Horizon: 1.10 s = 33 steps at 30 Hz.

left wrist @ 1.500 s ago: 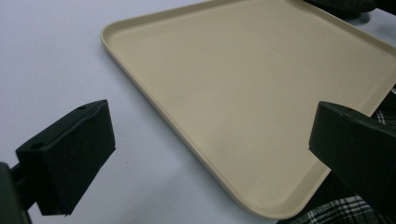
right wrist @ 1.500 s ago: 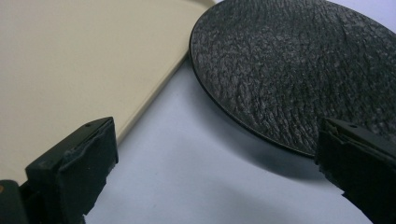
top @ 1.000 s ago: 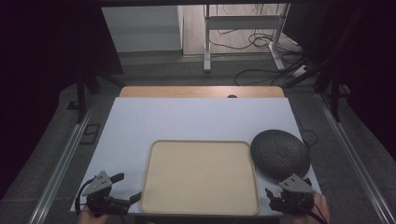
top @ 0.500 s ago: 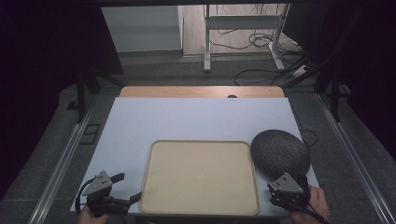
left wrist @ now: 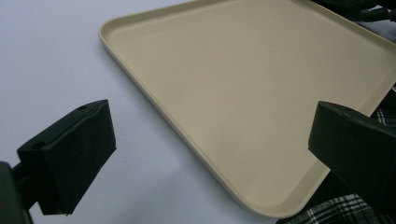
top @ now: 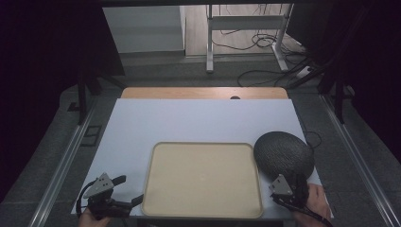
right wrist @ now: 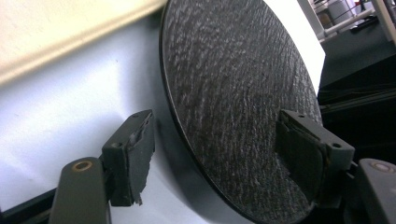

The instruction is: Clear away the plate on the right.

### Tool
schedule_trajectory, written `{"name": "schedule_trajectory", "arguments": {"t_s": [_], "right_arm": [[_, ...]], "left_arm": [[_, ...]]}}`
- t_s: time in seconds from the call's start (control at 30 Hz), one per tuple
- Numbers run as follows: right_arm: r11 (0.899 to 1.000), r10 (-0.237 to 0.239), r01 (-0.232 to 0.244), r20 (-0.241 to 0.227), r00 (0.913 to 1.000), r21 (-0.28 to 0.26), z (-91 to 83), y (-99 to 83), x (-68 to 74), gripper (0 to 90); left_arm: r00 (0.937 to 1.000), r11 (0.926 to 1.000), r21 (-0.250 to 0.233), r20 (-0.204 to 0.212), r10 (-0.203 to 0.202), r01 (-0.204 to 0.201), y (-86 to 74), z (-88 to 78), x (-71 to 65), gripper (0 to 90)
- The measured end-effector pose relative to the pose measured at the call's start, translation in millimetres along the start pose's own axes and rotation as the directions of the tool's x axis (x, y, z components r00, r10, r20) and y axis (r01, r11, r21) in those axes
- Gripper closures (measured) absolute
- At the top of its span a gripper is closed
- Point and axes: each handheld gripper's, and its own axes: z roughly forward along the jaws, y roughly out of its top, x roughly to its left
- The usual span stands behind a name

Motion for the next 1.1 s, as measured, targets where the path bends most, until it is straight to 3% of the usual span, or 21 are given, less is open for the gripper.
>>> {"name": "schedule_trajectory", "arguments": {"t_s": [0.23, 0.4, 0.6, 0.77, 0.93, 1.1], "right_arm": [[0.995, -0.092, 0.091, 0.033, 0.9952, 0.032, 4.4, 2.8, 5.0, 37.6], [0.99, -0.126, 0.124, 0.031, 0.9915, 0.064, 7.8, 4.1, 6.6, 44.7], [0.981, -0.18, 0.173, 0.07, 0.9813, 0.088, 11.6, 4.5, 8.3, 47.6], [0.968, -0.235, 0.225, 0.095, 0.9673, 0.107, 15.0, 5.2, 12.0, 51.9], [0.95, -0.299, 0.285, 0.111, 0.9476, 0.131, 18.9, 5.7, 17.5, 57.8], [0.923, -0.373, 0.353, 0.132, 0.9183, 0.154, 22.2, 6.6, 23.6, 64.4]], "left_arm": [[1.0, 1.0, 0.002, 0.002, -0.001, 0.001, 0.0, 0.2, 0.3, 0.5], [1.0, 1.0, 0.002, 0.003, -0.001, 0.001, 0.1, 0.3, 0.3, 0.5], [1.0, 1.0, 0.003, 0.006, -0.001, 0.001, 0.1, 0.5, 0.3, 0.6], [1.0, 1.0, 0.004, 0.007, 0.0, 0.0, 0.2, 0.5, 0.3, 0.6], [1.0, 1.0, 0.005, 0.009, 0.002, -0.002, 0.3, 0.6, 0.2, 0.7], [0.9999, 1.0, 0.006, 0.01, 0.003, -0.003, 0.2, 0.6, 0.3, 0.7]]}}
